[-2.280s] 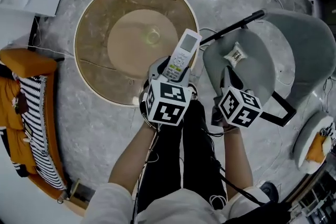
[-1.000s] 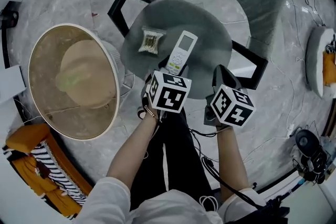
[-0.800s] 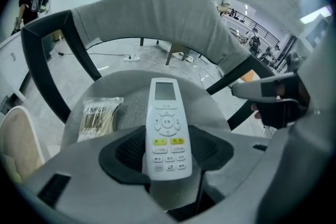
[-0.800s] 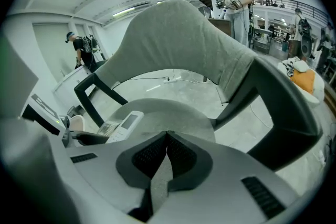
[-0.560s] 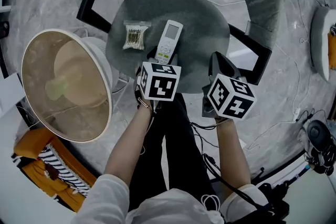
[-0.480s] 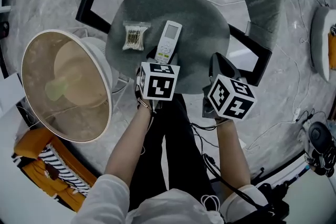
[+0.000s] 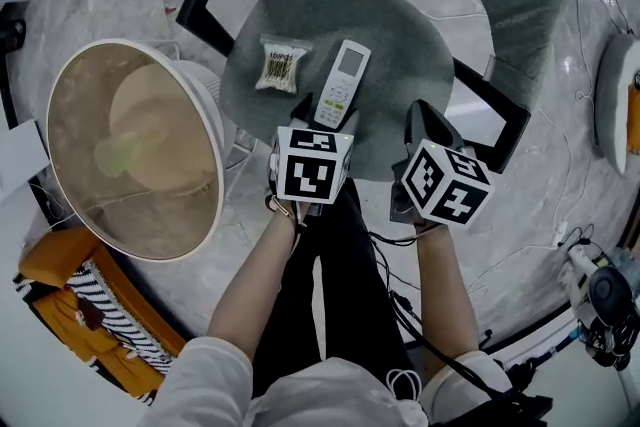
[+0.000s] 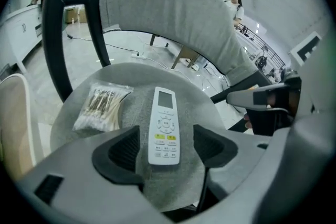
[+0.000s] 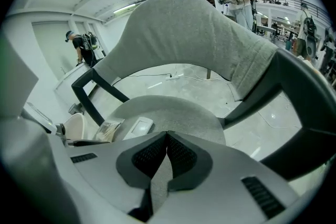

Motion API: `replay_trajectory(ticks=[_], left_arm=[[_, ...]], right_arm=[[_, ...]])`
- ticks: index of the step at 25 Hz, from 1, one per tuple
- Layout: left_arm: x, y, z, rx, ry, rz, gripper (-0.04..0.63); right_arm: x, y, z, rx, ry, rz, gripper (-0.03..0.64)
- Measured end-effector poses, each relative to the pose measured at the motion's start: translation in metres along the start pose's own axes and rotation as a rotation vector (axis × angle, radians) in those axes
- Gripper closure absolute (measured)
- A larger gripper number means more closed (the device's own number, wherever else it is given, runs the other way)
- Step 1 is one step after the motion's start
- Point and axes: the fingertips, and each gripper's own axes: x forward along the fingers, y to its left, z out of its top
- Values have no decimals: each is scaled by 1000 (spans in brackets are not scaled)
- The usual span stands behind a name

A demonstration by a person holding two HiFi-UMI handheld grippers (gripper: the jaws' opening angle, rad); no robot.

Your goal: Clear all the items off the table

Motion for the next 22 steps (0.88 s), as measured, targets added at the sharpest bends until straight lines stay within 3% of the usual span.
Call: replay_trajectory(ticks=[7, 12, 22], left_arm=[[-40, 33, 1, -96, -86, 49, 276], [-90, 73, -15, -177, -145, 122, 302], [-200, 168, -89, -474, -284, 300, 369]], right_arm=[[2, 47, 1, -77, 14, 63, 592], [-1, 109, -8, -150, 34, 135, 592], [-17, 269, -48, -412, 92, 329, 592]])
